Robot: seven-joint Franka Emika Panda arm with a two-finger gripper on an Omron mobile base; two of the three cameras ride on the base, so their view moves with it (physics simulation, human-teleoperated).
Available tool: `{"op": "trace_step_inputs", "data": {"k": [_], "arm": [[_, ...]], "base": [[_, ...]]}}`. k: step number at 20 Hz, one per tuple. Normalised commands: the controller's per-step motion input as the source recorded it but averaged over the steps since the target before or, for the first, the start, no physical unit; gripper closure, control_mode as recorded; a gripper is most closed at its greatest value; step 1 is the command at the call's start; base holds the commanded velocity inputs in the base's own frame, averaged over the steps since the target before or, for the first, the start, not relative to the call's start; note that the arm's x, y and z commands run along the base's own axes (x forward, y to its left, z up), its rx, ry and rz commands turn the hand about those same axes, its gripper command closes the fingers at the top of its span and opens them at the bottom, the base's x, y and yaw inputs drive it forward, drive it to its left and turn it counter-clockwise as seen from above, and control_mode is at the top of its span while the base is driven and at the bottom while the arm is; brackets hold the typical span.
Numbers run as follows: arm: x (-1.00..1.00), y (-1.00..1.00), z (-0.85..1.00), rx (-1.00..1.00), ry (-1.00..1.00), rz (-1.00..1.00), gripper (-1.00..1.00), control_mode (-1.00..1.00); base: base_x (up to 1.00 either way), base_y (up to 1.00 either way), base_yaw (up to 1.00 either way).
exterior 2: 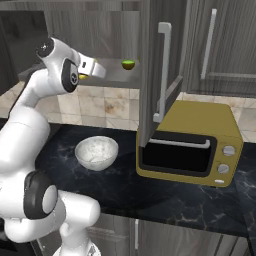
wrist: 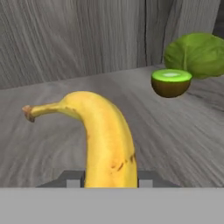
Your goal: Open the cabinet. Pick the banana and kiwi from the cabinet and place them into the bowl. Then close the cabinet.
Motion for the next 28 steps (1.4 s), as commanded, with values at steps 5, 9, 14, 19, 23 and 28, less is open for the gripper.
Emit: {"op": "trace_step_inputs", "data": {"k": [5, 9, 14, 19, 23, 28], "arm": [[-0.64, 0.00, 0.19, 0.00, 0.19, 0.00, 1.00, -1.00], [-0.59, 0.00, 0.01, 0.00, 0.17, 0.00, 1.00, -1.00], [-0.52, 0.00, -0.03, 0.00, 0.03, 0.00, 1.00, -1.00], [-0.57, 0.00, -0.11, 0.00, 0.00, 0.00, 1.00, -1.00], [-0.46, 0.00, -0.26, 0.00, 0.03, 0.00, 1.00, -1.00], [-0.30, 0.00, -0.34, 0.00, 0.07, 0.00, 1.00, -1.00]], "base": [[0.00, 0.00, 0.00], [0.00, 0.00, 0.00], [0.00, 0.00, 0.00], [0.00, 0.00, 0.00], [0.00, 0.00, 0.00], [0.00, 0.00, 0.00]]}}
